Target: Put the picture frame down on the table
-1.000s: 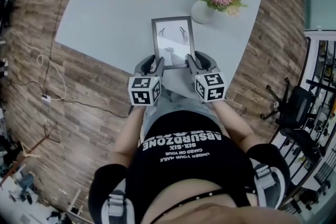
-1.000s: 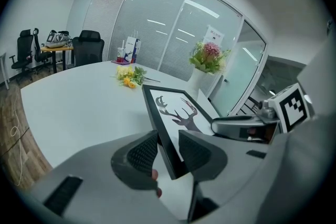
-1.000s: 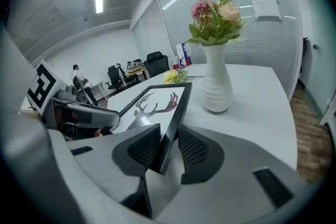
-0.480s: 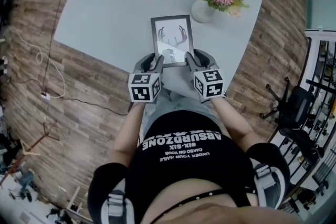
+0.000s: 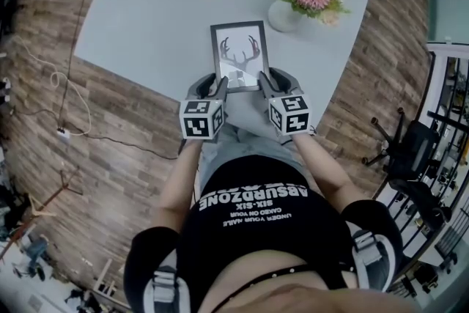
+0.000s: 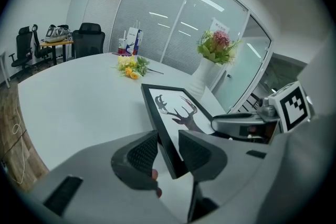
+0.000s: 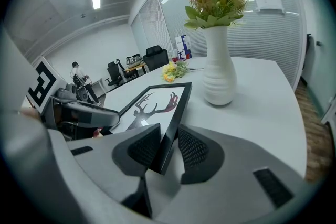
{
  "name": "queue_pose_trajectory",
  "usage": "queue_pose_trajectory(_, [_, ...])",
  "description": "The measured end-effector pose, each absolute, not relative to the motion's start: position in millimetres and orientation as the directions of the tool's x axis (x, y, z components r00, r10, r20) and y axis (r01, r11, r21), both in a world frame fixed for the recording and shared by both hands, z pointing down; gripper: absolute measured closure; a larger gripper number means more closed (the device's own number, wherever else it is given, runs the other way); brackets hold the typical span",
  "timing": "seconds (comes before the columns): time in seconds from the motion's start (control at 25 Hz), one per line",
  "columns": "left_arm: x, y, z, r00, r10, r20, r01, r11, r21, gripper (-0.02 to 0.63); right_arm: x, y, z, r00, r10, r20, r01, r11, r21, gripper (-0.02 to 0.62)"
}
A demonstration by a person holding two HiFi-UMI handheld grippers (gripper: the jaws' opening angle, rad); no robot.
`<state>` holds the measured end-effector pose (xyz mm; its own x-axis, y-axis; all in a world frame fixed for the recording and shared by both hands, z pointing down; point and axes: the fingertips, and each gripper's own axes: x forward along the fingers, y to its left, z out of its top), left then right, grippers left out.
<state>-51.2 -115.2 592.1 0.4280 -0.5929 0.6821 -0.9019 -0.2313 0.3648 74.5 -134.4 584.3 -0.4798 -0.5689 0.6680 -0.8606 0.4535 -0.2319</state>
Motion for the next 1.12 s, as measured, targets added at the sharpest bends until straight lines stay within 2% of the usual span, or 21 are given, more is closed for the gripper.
queue_pose_trajectory(1.12, [-50,-114,635,0.420,-0.518,0.745,-0.907,-0.213,0.363,0.472,75,-134,627,-0.453,-0.518,0.726,-0.869,0.438,-0.230,0.477])
